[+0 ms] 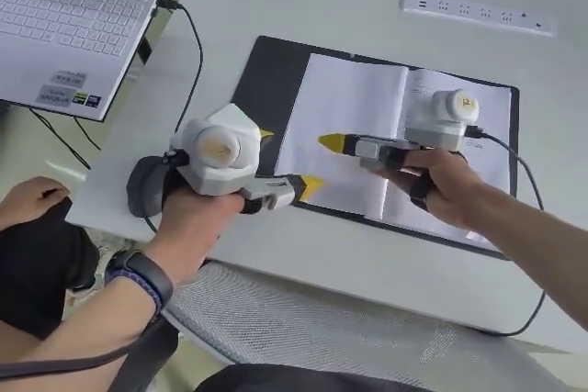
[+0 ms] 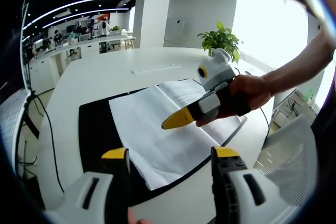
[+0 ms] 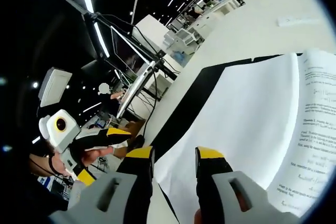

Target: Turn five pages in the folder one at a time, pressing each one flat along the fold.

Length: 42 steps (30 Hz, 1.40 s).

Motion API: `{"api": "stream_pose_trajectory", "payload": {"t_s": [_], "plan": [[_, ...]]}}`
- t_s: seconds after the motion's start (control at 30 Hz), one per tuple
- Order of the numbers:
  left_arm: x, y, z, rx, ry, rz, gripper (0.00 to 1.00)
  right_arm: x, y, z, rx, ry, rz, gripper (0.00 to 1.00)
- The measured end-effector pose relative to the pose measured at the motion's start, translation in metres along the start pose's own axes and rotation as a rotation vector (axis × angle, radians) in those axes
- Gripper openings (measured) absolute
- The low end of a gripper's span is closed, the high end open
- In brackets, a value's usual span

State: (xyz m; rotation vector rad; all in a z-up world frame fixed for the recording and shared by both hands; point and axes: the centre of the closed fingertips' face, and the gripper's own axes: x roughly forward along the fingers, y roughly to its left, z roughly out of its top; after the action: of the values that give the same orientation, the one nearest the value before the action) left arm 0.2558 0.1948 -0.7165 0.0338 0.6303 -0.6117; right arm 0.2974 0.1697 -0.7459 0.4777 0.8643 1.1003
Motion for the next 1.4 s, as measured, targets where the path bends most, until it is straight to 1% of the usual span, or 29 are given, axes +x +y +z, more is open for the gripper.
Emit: {"api": "stream_pose_trajectory", "payload": {"t_s": [0.1, 0.2, 0.33, 0.4, 0.47, 0.6, 0.67, 0.73, 0.77, 0.87, 1.0, 1.07, 1.17, 1.33, 1.4], "plan": [[0.006, 0.0, -0.001, 0.003, 0.008, -0.002, 0.61, -0.011, -0.004, 0.005, -0.033, -0.003, -0.02, 0.27], [0.014, -0.001, -0.001, 0.01, 0.014, -0.007, 0.57, -0.024, -0.01, 0.011, -0.041, -0.02, -0.033, 0.26], [0.024, -0.002, -0.004, 0.019, 0.025, -0.017, 0.53, -0.04, -0.021, 0.019, -0.04, -0.047, -0.056, 0.26], [0.028, -0.004, -0.004, 0.008, 0.018, -0.034, 0.49, -0.046, -0.024, 0.021, -0.037, -0.057, -0.065, 0.25], [0.032, -0.003, -0.005, 0.005, 0.019, -0.037, 0.45, -0.052, -0.026, 0.022, -0.034, -0.062, -0.071, 0.25], [0.042, 0.001, -0.018, 0.009, 0.057, -0.033, 0.39, -0.063, -0.034, 0.024, -0.035, -0.066, -0.087, 0.24], [0.045, 0.003, -0.026, 0.015, 0.079, -0.029, 0.37, -0.068, -0.038, 0.024, -0.032, -0.072, -0.096, 0.24], [0.047, 0.004, -0.033, 0.006, 0.094, -0.03, 0.36, -0.072, -0.042, 0.025, -0.026, -0.078, -0.102, 0.24], [0.048, 0.004, -0.036, 0.003, 0.098, -0.031, 0.35, -0.073, -0.044, 0.025, -0.023, -0.08, -0.104, 0.24], [0.05, 0.007, -0.046, 0.017, 0.123, -0.02, 0.32, -0.075, -0.05, 0.024, -0.012, -0.087, -0.111, 0.23], [0.051, 0.011, -0.056, 0.015, 0.146, -0.004, 0.28, -0.073, -0.05, 0.021, -0.008, -0.083, -0.109, 0.22], [0.052, 0.013, -0.06, 0.015, 0.16, 0.004, 0.27, -0.072, -0.05, 0.02, -0.005, -0.085, -0.101, 0.2], [0.052, 0.012, -0.064, 0.007, 0.172, 0.005, 0.27, -0.07, -0.052, 0.02, 0.002, -0.089, -0.096, 0.18], [0.053, 0.01, -0.075, 0.033, 0.205, 0.007, 0.26, -0.067, -0.054, 0.019, 0.005, -0.088, -0.093, 0.17], [0.053, 0.011, -0.074, 0.041, 0.198, 0.019, 0.25, -0.065, -0.055, 0.02, 0.014, -0.091, -0.087, 0.15]]}}
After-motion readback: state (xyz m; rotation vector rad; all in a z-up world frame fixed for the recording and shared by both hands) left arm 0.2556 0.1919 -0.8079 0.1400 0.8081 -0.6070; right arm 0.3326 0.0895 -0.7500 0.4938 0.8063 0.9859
